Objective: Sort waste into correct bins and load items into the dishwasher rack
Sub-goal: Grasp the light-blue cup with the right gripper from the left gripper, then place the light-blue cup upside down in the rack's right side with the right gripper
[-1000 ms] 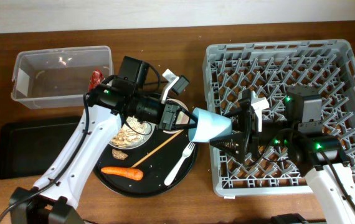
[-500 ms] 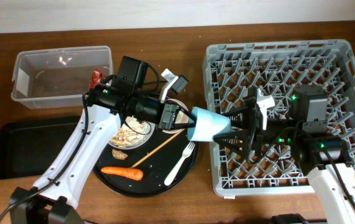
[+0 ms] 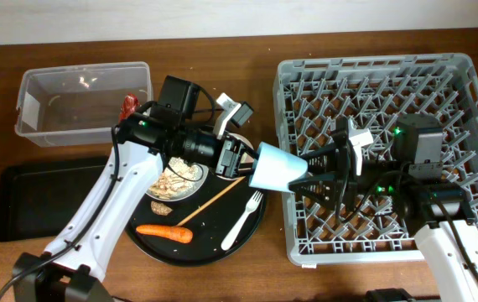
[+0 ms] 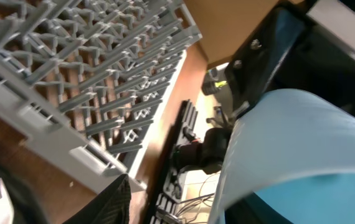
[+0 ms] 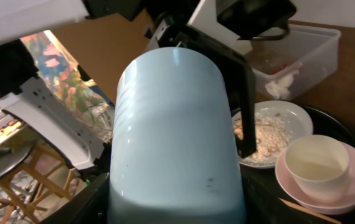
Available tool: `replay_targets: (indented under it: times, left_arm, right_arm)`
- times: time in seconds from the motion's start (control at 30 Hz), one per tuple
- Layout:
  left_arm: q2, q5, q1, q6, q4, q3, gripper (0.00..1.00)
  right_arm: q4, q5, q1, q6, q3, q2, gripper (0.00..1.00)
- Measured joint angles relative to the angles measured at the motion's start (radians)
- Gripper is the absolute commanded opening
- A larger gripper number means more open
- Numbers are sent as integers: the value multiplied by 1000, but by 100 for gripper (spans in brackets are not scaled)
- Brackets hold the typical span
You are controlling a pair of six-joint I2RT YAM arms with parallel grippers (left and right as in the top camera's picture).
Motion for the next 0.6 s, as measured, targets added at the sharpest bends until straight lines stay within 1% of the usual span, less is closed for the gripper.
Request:
replay_targets:
  times: [0.1, 0.13, 0.17, 0.23, 0.27, 0.3, 0.33, 0.37, 0.47, 0.53, 0.6]
  left_arm:
    - [0, -56, 45, 0, -41, 0, 49]
    - [0, -72, 80, 0, -48, 0, 51]
    - [0, -91, 137, 1, -66, 0, 52]
    - [0, -125, 197, 6, -103, 1, 52]
    - [0, -193, 243, 16, -142, 1, 52]
    - [0, -256, 256, 21, -171, 3, 51]
    - [-1, -338, 257, 25, -205, 3, 52]
    - [-1, -393, 257, 27, -222, 3, 52]
    - [-1, -586, 256, 26, -267, 3, 52]
    - [-1, -666, 256, 26, -279, 3, 52]
    - [-1, -706, 256, 26, -283, 3, 52]
  right_arm:
    - [0, 66, 0, 34, 0, 1, 30]
    - [0, 94, 0, 53, 0, 1, 28]
    - [0, 132, 0, 77, 0, 1, 27]
    - [-11, 196, 0, 108, 1, 1, 26]
    - [-40, 258, 0, 134, 2, 1, 26]
    - [-90, 330, 0, 144, 13, 3, 26]
    - [-174, 393, 0, 149, 34, 5, 26]
    - [-277, 492, 0, 155, 71, 9, 26]
    - [-483, 721, 0, 162, 189, 9, 24]
    - [-606, 891, 0, 171, 274, 6, 22]
    - [-681, 1054, -8, 205, 332, 6, 22]
